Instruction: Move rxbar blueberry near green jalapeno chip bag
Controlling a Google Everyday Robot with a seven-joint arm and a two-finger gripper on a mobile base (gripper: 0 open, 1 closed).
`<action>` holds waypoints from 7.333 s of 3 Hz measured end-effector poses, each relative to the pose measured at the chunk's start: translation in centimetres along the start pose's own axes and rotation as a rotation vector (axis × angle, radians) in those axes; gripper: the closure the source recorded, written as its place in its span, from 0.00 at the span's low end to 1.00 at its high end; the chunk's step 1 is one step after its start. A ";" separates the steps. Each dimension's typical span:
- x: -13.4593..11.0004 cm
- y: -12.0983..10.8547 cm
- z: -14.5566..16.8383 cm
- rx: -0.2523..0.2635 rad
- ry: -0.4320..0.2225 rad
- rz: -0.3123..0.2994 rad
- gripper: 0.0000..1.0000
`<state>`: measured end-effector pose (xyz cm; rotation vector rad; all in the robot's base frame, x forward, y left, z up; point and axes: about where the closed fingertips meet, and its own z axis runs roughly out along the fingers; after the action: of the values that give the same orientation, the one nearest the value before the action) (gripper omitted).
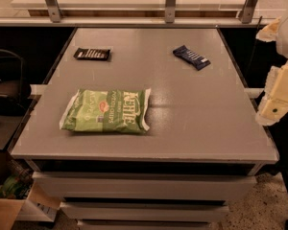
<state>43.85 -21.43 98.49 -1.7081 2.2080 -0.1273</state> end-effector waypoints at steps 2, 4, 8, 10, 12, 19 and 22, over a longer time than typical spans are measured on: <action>-1.8 -3.5 1.7 0.023 0.016 -0.008 0.00; -4.8 -10.5 8.7 -0.021 0.035 -0.092 0.00; -5.8 -16.3 14.7 0.022 0.062 -0.064 0.00; -6.5 -19.3 18.4 0.028 0.051 0.000 0.00; -6.7 -20.0 22.0 -0.039 0.014 0.043 0.00; -6.7 -21.0 22.8 -0.096 -0.080 0.115 1.00; -11.8 -17.8 16.4 -0.050 -0.184 -0.139 1.00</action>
Offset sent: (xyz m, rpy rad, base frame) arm 0.0945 0.0215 -0.0143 -0.0467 -0.0067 0.0193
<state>68.13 -12.77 90.59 -1.8215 1.9767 0.0505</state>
